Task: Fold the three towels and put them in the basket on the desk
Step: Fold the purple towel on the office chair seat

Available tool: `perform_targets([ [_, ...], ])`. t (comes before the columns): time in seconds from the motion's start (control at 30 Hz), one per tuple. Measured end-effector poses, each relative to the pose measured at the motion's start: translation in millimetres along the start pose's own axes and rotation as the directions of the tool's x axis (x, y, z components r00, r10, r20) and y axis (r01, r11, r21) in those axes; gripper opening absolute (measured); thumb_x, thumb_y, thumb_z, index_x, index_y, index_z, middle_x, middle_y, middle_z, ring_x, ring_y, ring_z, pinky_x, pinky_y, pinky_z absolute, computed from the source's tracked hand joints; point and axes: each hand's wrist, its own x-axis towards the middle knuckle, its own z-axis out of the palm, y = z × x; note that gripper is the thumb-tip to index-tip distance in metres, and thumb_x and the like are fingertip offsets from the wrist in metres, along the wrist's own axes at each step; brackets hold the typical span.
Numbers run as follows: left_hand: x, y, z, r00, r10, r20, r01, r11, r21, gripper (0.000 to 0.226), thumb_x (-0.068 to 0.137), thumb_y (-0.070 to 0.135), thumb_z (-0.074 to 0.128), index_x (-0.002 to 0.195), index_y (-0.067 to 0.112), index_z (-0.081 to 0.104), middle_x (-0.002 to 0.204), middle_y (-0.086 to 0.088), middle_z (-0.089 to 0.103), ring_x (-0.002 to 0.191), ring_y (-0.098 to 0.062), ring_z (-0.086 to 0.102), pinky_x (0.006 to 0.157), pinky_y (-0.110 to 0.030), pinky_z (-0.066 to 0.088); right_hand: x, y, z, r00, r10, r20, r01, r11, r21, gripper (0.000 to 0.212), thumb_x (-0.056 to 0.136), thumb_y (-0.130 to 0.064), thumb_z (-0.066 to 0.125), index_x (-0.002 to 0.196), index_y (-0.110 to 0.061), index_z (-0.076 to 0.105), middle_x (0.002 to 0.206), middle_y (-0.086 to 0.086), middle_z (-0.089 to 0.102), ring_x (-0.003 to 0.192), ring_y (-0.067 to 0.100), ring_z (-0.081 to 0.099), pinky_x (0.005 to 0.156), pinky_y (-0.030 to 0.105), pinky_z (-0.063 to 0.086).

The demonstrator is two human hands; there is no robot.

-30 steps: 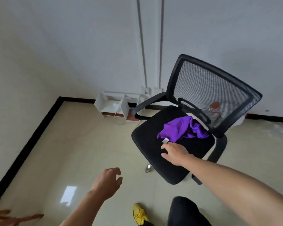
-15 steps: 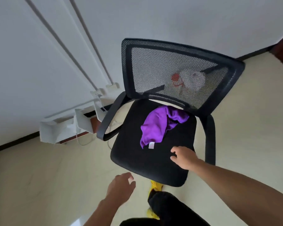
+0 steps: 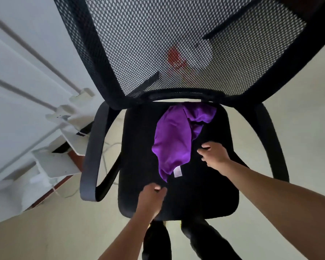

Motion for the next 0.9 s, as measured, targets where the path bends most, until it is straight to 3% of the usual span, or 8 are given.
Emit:
perform_targets([
  [0.07,33.3,4.8,1.4,0.997,-0.079,-0.001,0.076,0.967,-0.243,0.025,0.088,0.025,0.065,0.098,0.003,0.062,0.066,-0.007,0.057,0.053,-0.024,0.057,0.053,-0.030,0.044,30.3,0.0,15.1,0.997,0.021,-0.080,-0.011,0.991,0.132,0.066,0.057,-0.055,0.068,0.114,-0.022,0.064,0.096,0.008,0.071,0.095,0.033,0.069,0.085,0.052,0.056],
  [0.13,61.9,7.3,3.5,0.995,-0.101,-0.019,0.085,0.906,-0.414,0.027,0.085,0.020,0.071,0.103,0.004,0.058,0.070,-0.011,0.060,0.052,-0.022,0.057,0.053,-0.031,0.051,55.3,-2.2,30.9,0.983,0.054,-0.173,-0.011,0.971,0.238,0.073,0.047,-0.060,0.065,0.111,-0.025,0.063,0.093,0.007,0.072,0.088,0.030,0.071,0.080,0.051,0.058],
  [0.23,85.0,10.3,13.1,0.996,-0.082,-0.042,0.055,0.894,-0.445,0.030,0.078,0.012,0.076,0.102,0.009,0.058,0.086,-0.015,0.069,0.067,-0.027,0.068,0.065,-0.039,0.061,77.2,-1.5,50.8,0.968,0.114,-0.222,-0.027,0.933,0.359,0.052,0.052,-0.035,0.074,0.102,-0.029,0.062,0.093,0.009,0.072,0.084,0.030,0.071,0.077,0.049,0.059],
  [0.3,89.0,11.8,16.9,0.998,-0.043,-0.036,0.025,0.915,-0.403,0.021,0.078,0.004,0.072,0.096,0.007,0.062,0.081,-0.014,0.069,0.066,-0.025,0.067,0.064,-0.036,0.060,67.8,0.7,57.0,0.962,0.153,-0.226,-0.049,0.912,0.408,0.034,0.055,-0.024,0.069,0.088,-0.028,0.060,0.089,0.012,0.071,0.081,0.034,0.071,0.077,0.051,0.059],
  [0.4,83.2,6.0,13.1,0.998,0.015,-0.059,-0.030,0.963,-0.269,0.009,0.079,0.003,0.066,0.086,0.009,0.065,0.074,-0.016,0.068,0.063,-0.024,0.064,0.062,-0.039,0.057,19.5,15.2,50.2,0.948,0.150,-0.282,-0.058,0.949,0.309,0.008,0.078,-0.024,0.065,0.086,-0.021,0.065,0.077,0.004,0.066,0.070,0.025,0.065,0.063,0.030,0.053],
  [0.5,78.1,-11.5,-4.6,0.992,0.071,-0.102,-0.079,0.994,-0.073,0.009,0.074,0.006,0.068,0.077,0.013,0.063,0.072,-0.014,0.069,0.066,-0.030,0.066,0.066,-0.046,0.056,-25.5,49.0,45.5,0.938,0.137,-0.318,-0.084,0.981,0.177,0.010,0.090,-0.022,0.055,0.092,-0.020,0.065,0.078,0.003,0.063,0.074,0.025,0.059,0.065,0.028,0.041],
  [0.63,55.7,-39.2,-21.8,0.987,0.143,-0.075,-0.126,0.972,0.198,0.020,0.073,0.010,0.075,0.070,0.021,0.058,0.064,-0.002,0.067,0.065,-0.023,0.065,0.068,-0.037,0.054,-73.7,115.2,45.4,0.928,0.257,-0.268,-0.244,0.966,0.082,0.009,0.091,-0.023,0.053,0.085,-0.020,0.059,0.074,0.001,0.061,0.074,0.028,0.059,0.064,0.032,0.039],
  [0.9,47.0,-67.7,-7.1,0.992,0.026,0.120,-0.083,0.860,0.503,0.019,0.066,0.017,0.068,0.066,0.025,0.051,0.064,0.005,0.062,0.069,-0.023,0.063,0.062,-0.029,0.048,-109.7,168.3,66.8,0.906,0.404,-0.126,-0.422,0.887,-0.185,0.005,0.087,-0.031,0.053,0.088,-0.028,0.057,0.088,-0.001,0.062,0.078,0.025,0.057,0.067,0.031,0.043],
])
